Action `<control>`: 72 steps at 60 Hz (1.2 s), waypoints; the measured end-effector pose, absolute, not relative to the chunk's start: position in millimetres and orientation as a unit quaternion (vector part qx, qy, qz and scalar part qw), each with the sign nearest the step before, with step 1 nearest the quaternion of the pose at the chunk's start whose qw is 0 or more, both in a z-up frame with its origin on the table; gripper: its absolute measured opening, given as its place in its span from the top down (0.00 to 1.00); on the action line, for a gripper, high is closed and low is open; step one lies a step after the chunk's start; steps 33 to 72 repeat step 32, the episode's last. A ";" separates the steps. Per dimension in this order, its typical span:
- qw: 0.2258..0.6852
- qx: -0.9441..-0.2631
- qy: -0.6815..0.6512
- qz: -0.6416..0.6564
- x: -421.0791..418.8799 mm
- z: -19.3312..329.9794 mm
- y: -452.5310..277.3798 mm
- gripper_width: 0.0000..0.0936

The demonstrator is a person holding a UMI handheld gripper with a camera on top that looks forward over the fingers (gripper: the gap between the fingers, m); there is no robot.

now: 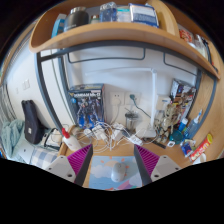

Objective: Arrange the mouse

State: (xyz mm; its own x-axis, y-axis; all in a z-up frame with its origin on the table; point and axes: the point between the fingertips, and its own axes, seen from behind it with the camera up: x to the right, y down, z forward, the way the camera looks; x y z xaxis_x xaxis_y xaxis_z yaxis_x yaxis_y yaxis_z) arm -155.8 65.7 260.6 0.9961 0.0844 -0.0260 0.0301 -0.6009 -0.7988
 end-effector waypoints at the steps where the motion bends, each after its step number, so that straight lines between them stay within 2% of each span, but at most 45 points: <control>1: 0.448 -0.893 -0.031 0.031 -156.2 266.4 63.6 0.13; 11: 0.470 -0.881 -0.037 0.025 -155.6 306.2 46.0 0.13; 21: 0.480 -0.876 -0.033 0.024 -149.5 321.5 33.8 0.13; 72: 0.483 -0.875 -0.023 0.029 -143.4 324.3 25.6 0.13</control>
